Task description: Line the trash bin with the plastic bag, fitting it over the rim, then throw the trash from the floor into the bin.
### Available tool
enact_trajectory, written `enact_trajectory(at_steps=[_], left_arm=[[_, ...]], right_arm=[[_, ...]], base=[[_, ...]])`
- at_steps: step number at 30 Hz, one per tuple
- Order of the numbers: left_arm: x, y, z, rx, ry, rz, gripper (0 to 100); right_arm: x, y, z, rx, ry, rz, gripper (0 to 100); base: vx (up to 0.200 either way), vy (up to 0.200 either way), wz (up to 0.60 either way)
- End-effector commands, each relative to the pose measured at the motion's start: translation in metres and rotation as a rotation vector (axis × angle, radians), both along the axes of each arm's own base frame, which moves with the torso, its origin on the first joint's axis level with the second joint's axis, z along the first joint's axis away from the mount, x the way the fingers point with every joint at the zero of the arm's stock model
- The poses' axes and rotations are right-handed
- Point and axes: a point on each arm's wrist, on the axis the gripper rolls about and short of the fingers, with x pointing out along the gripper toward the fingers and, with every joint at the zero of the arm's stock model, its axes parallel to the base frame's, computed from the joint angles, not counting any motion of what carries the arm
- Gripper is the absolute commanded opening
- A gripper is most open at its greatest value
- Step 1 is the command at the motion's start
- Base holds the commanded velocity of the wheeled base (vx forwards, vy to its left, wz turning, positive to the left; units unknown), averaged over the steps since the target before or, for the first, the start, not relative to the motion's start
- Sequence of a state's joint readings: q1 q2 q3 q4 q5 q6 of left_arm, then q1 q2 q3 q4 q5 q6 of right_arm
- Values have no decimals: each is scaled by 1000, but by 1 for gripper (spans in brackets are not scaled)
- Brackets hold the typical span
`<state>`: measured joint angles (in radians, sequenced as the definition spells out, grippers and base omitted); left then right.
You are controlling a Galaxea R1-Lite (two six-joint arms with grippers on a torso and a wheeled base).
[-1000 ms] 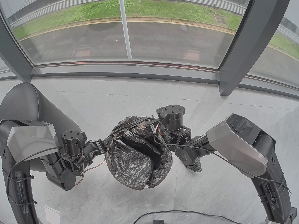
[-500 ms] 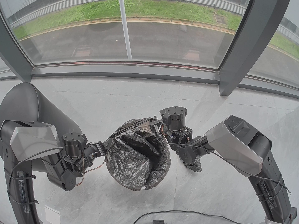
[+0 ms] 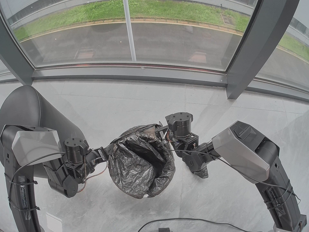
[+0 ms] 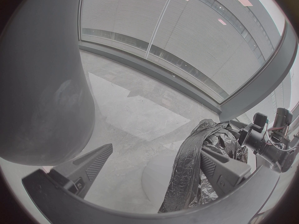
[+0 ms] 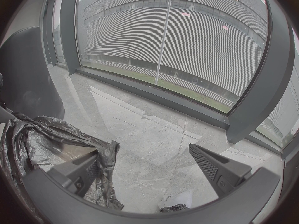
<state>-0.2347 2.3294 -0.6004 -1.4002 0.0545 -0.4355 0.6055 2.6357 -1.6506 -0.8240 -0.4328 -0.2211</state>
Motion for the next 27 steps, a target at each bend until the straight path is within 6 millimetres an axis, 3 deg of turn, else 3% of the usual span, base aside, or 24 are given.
enact_trajectory(at_steps=[1,7,8,12,17,27], left_arm=[[0,1,3,-7,-7,4,100],[-2,0,8,-13,-18,4,100],[-4,0,12,-19,-24,3,100],[-6,0,15,-32,-26,4,100],[-9,-3,20,-40,-30,-3,100],[-15,-7,24,-69,-26,-7,100]], right_arm=[[0,0,3,5,-6,1,100],[-8,0,17,13,-10,8,100],[-17,0,28,12,-8,18,100],[-29,3,33,7,3,39,100],[-58,18,40,22,29,96,100],[-69,25,43,22,33,121,100]], base=[[0,0,0],[0,0,0],[0,0,0],[0,0,0],[0,0,0],[0,0,0]])
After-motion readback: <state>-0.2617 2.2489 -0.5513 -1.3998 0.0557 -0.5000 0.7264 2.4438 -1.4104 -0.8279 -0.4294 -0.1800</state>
